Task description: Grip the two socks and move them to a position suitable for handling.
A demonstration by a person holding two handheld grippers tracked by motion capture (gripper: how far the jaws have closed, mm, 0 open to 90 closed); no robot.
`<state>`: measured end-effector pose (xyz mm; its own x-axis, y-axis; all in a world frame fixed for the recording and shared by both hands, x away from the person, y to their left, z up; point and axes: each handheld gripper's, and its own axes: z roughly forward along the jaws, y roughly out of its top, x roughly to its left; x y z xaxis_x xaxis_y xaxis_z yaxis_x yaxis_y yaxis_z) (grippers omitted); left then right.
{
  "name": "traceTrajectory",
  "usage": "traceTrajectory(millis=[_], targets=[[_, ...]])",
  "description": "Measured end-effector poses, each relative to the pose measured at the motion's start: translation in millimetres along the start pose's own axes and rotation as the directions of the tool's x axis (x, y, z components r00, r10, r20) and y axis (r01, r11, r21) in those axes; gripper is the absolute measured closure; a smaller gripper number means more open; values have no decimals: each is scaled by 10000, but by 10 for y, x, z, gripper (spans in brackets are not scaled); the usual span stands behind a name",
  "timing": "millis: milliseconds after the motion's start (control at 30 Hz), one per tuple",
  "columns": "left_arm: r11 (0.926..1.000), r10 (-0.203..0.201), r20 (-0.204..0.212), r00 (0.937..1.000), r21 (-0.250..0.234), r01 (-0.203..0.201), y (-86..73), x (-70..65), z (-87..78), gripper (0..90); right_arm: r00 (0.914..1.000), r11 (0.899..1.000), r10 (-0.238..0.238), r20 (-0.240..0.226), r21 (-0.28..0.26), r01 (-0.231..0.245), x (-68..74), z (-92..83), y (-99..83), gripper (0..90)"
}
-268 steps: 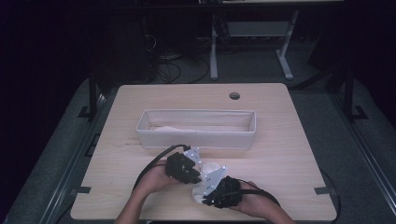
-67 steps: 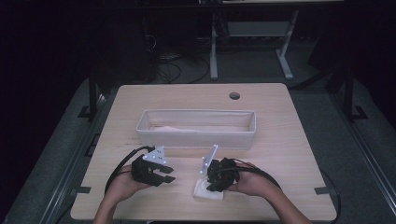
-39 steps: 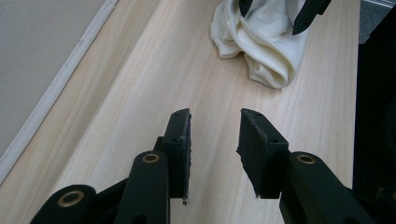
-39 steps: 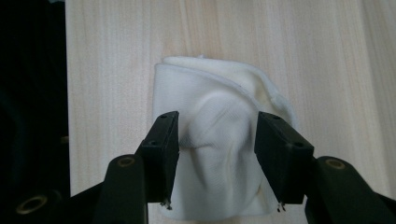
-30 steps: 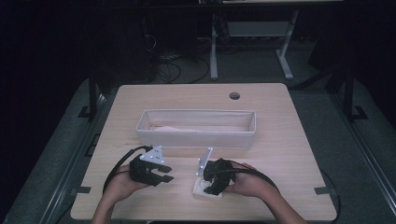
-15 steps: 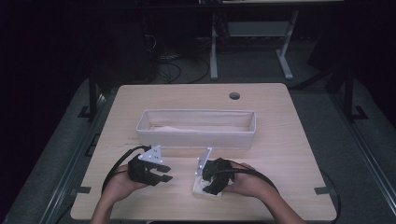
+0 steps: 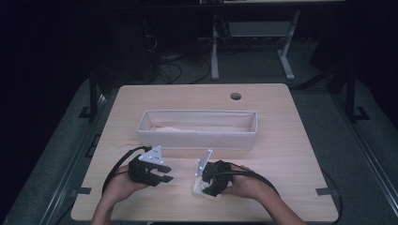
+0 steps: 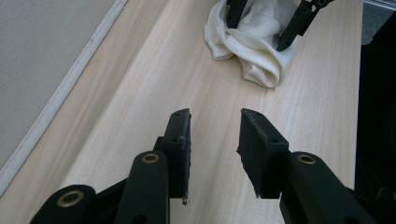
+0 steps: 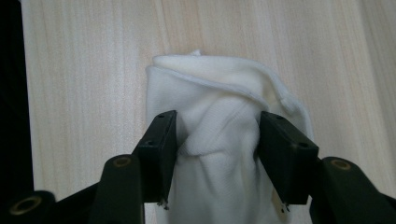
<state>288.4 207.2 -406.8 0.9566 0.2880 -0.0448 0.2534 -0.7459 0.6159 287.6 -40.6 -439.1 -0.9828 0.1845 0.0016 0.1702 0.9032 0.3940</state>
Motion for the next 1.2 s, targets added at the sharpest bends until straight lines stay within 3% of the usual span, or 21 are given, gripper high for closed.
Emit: traceTrajectory(millis=[367,467,600,933,1200], targets=[[10000,-45,9,10000,-49,46,-2,3,5,636,9996,9984,284,42,486,-286,-32,10,81,588],[10000,-48,-12,10000,-69,48,-7,2,-3,636,9994,9979,314,126,559,-321,-56,11,104,682],[10000,-29,-32,10000,-77,29,-12,9,-21,636,9995,9977,204,261,639,-220,-46,11,122,730],[9998,-66,-101,9999,-202,64,-37,24,-56,635,9992,9988,320,-222,388,-311,-105,-49,88,764],[9996,-120,-149,9998,-260,116,-44,28,-63,619,9982,9983,520,-296,261,-513,-129,-123,23,764]])
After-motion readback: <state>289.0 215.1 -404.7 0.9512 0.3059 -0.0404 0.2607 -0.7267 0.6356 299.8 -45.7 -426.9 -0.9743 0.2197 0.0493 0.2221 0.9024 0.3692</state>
